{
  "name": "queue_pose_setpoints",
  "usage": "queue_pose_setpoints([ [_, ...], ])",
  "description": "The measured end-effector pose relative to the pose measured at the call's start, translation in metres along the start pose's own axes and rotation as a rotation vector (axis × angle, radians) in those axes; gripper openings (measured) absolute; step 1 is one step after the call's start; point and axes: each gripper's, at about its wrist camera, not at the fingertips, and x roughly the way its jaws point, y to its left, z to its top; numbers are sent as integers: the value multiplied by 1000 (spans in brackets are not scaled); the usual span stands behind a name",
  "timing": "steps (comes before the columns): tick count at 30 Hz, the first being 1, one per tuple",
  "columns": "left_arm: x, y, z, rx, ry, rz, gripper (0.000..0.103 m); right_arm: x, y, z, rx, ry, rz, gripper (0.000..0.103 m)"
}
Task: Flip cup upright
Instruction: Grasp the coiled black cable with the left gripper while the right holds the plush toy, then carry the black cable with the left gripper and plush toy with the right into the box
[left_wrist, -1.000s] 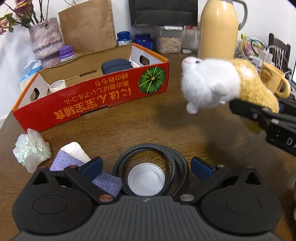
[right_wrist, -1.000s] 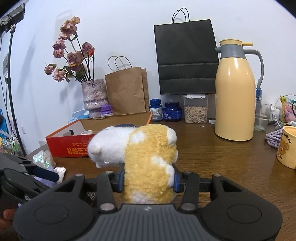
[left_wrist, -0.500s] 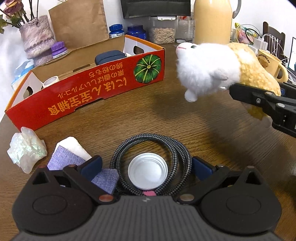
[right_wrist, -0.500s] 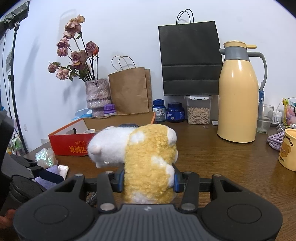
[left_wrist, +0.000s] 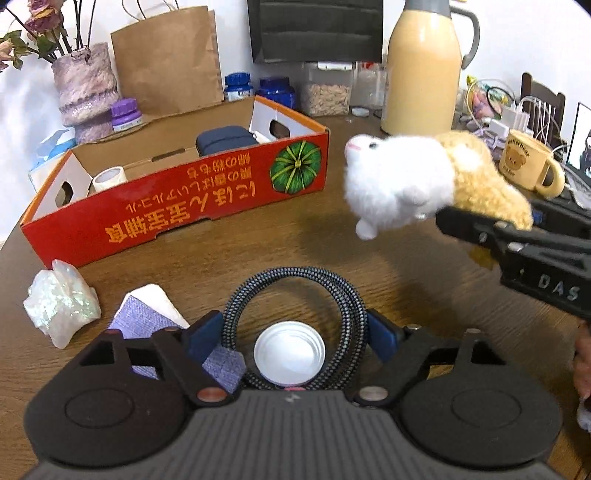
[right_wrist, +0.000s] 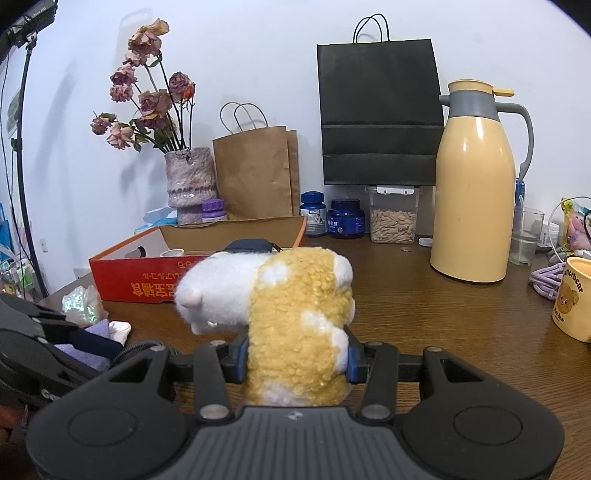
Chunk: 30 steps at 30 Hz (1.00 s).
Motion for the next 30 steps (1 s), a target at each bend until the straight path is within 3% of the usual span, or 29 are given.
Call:
queue_pose_setpoints([
  [16, -35, 16, 20, -55, -106, -24, 81, 0, 4, 10, 50, -18, -9, 45],
  [30, -53, 53, 52, -151, -199, -6, 80, 20, 28, 45, 47, -52, 9, 45],
])
